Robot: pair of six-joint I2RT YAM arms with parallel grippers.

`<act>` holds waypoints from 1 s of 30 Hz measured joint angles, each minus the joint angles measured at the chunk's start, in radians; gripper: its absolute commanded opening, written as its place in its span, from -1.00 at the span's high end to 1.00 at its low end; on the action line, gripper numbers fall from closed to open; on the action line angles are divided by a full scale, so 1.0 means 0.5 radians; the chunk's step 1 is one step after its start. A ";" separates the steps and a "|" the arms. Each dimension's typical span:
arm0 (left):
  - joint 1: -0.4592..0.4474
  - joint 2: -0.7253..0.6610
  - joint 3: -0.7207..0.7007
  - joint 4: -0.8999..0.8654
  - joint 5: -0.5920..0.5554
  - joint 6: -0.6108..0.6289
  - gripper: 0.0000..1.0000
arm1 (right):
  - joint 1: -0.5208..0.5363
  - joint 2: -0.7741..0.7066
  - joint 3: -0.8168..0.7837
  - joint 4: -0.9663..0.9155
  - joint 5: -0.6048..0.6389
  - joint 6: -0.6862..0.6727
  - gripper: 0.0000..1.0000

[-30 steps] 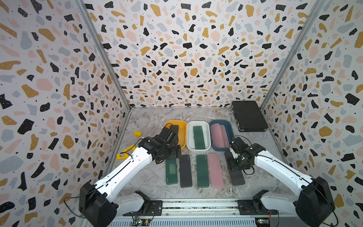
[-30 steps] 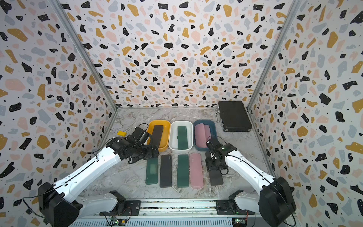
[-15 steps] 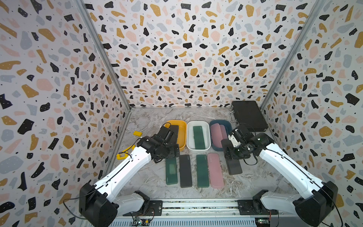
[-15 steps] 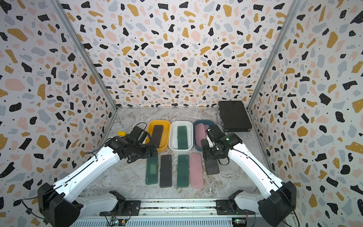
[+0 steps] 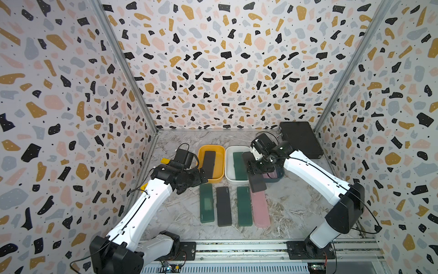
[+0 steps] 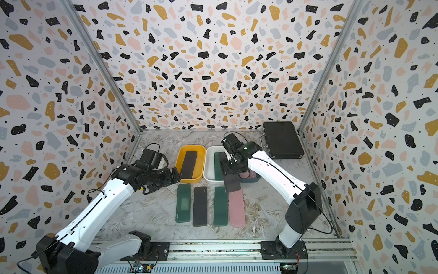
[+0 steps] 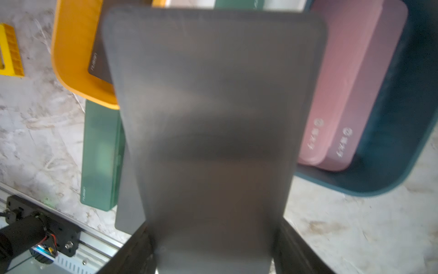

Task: Place the pencil cases by color into the storage box
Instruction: Place the pencil case at the storage box.

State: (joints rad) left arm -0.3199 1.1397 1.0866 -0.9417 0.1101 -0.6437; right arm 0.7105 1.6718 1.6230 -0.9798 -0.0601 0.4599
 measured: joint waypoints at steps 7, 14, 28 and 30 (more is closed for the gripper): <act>0.069 -0.063 -0.014 -0.008 0.022 -0.015 -1.00 | 0.114 0.383 0.439 0.070 0.011 0.100 0.06; 0.121 -0.082 -0.018 -0.031 0.034 -0.033 -1.00 | 0.185 0.720 0.817 0.119 0.005 0.194 0.07; 0.137 -0.182 -0.096 -0.044 0.062 -0.120 -1.00 | 0.200 1.080 1.116 0.382 -0.076 0.435 0.10; 0.137 -0.195 -0.096 -0.044 0.061 -0.121 -1.00 | 0.200 1.124 1.137 0.438 -0.083 0.464 0.10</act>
State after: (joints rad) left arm -0.2516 1.0424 1.0386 -0.9638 0.1406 -0.7044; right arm 0.8104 2.2337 2.1914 -0.7609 -0.1017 0.6918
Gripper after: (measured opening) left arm 0.999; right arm 0.708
